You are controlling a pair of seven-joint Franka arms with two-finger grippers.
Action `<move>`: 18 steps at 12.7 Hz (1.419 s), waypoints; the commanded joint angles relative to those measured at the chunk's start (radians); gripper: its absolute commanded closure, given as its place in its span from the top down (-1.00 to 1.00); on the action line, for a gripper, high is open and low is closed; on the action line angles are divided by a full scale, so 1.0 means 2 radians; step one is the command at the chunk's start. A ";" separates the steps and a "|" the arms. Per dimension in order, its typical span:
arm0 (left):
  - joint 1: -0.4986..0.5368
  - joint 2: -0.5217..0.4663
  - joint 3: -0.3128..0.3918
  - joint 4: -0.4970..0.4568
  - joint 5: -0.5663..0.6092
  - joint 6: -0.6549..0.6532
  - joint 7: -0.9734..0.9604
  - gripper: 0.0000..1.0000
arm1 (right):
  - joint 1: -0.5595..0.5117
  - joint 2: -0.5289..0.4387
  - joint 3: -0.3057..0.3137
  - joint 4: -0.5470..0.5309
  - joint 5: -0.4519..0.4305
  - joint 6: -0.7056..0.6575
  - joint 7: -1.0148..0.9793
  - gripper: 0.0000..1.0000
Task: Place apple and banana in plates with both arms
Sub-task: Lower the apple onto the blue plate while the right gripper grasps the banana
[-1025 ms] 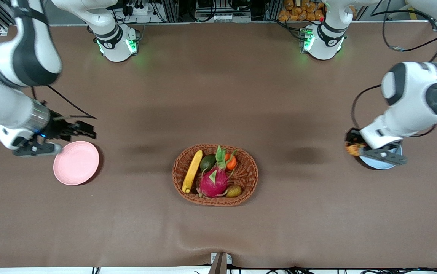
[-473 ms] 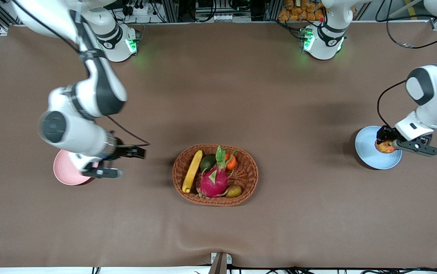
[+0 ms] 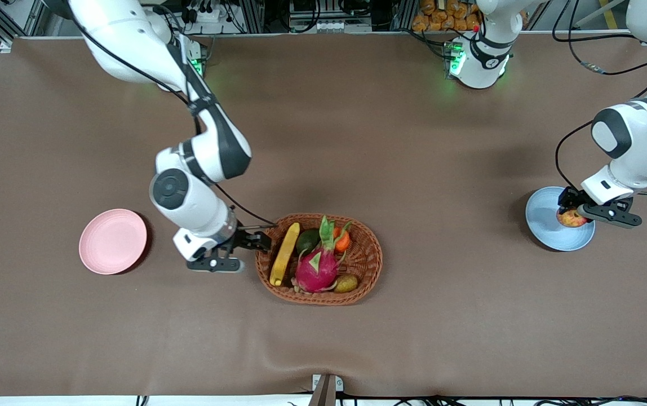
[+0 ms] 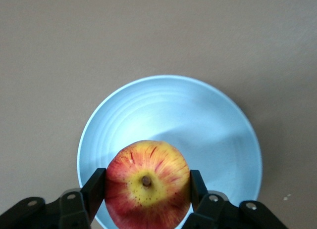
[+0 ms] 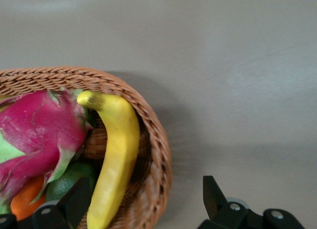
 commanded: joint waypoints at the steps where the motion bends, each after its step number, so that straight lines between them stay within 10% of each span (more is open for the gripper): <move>1: 0.011 0.009 -0.006 -0.002 0.011 0.021 0.006 -0.95 | 0.015 0.022 -0.006 0.020 0.004 0.009 0.015 0.87; 7: 0.015 0.030 -0.008 0.000 0.009 0.025 0.004 -0.57 | 0.028 0.044 -0.009 0.034 -0.017 0.027 0.015 0.58; 11: 0.015 0.034 -0.008 0.001 0.006 0.025 0.004 1.00 | 0.033 0.071 -0.009 0.063 -0.062 0.027 0.070 0.53; 13: 0.013 0.030 -0.009 0.003 0.006 0.022 0.006 1.00 | 0.042 0.090 -0.009 0.080 -0.130 0.028 0.122 0.52; 18: 0.013 0.000 -0.034 0.070 0.006 -0.096 0.004 1.00 | 0.044 0.105 -0.009 0.092 -0.139 0.036 0.185 0.38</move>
